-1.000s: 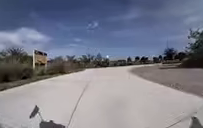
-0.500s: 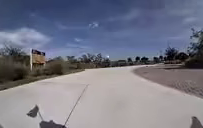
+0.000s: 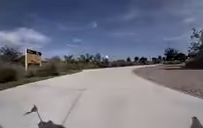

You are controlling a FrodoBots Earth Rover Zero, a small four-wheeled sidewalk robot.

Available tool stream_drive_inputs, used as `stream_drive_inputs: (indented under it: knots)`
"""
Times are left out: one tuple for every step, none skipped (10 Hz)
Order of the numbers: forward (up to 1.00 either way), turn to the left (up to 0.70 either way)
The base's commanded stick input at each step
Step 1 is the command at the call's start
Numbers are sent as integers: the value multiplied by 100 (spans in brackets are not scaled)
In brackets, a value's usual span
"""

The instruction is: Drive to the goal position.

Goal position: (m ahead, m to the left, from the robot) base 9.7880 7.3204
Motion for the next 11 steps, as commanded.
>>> stream_drive_inputs:
  knots:
    - [85, 0]
    - [85, 0]
    - [85, 0]
    - [85, 0]
    - [85, 0]
    - [85, 0]
    - [85, 0]
    - [85, 0]
    - [85, 0]
    - [85, 0]
    - [85, 0]
